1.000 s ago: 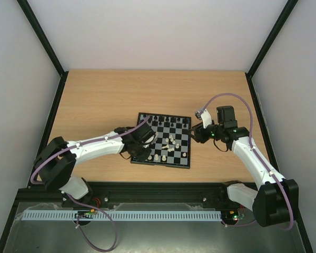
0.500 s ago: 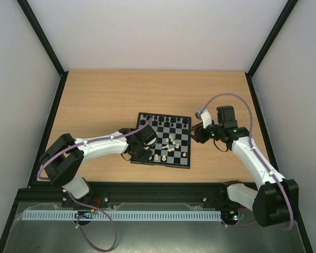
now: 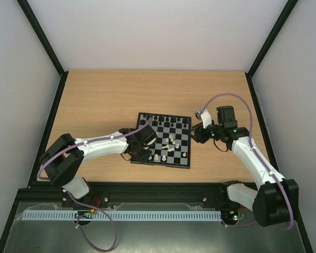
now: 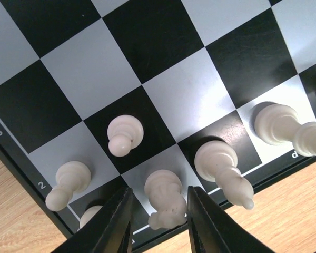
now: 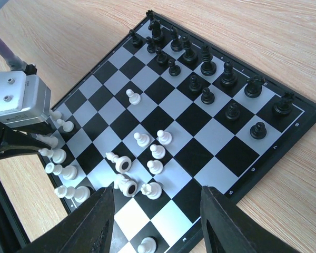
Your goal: Set up the chess pieces on the board
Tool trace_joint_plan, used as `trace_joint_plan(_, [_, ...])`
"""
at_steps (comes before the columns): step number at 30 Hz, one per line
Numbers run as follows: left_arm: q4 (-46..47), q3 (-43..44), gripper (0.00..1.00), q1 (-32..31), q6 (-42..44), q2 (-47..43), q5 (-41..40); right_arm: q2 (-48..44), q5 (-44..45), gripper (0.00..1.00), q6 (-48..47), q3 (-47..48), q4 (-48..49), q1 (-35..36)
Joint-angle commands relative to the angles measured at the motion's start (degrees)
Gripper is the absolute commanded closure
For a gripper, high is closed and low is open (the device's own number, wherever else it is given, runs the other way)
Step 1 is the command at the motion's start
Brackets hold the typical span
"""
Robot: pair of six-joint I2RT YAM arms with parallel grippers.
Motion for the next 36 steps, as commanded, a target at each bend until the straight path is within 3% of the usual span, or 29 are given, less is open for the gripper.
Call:
trace_joint_plan(1, [-2.4, 1.63, 0.67, -0.22, -0.01, -3.93, 0.25, 1.01, -1.46, 0.54, -1.46, 1.11, -3.13, -0.11])
trace_joint_plan(5, [-4.19, 4.63, 0.63, -0.22, 0.84, -7.37, -0.22, 2.94, -0.32, 0.55, -4.34, 2.76, -5.56, 0.03])
trace_joint_plan(9, [-3.27, 5.86, 0.61, 0.25, 3.05, -11.9, -5.99, 7.38, 2.78, 0.56, -7.5, 5.98, -9.23, 1.6])
trace_joint_plan(13, [7.28, 1.29, 0.37, 3.47, 6.6, -19.34, -10.09, 11.49, 8.99, 0.59, -9.6, 8.72, -11.39, 5.4])
trace_joint_plan(15, [13.43, -1.83, 0.04, 5.31, 5.57, -23.4, -13.51, 13.83, 11.66, 0.61, -9.94, 10.49, -12.55, 7.99])
trace_joint_plan(16, [16.28, -3.21, 0.02, 6.42, 4.75, -25.31, -14.99, 15.03, 12.69, 0.62, -10.03, 11.55, -13.3, 8.99])
trace_joint_plan(23, [22.65, -8.07, 0.01, 15.88, 3.79, -26.3, -16.46, 21.47, 15.62, 0.63, -11.1, 14.65, -17.67, 13.7])
trace_joint_plan(31, [30.18, -14.22, 0.01, 17.66, 4.5, -33.57, -14.79, 23.18, 16.43, 0.6, -10.94, 10.99, -15.55, 15.03])
trace_joint_plan(34, [30.67, -14.78, 0.01, 18.11, 2.68, -32.38, -15.76, 23.92, 16.07, 0.6, -10.12, 10.75, -14.62, 15.41])
trace_joint_plan(36, [29.88, -13.53, 0.01, 18.62, 3.96, -29.85, -11.86, 24.8, 16.11, 0.6, -9.86, 10.95, -14.35, 16.11])
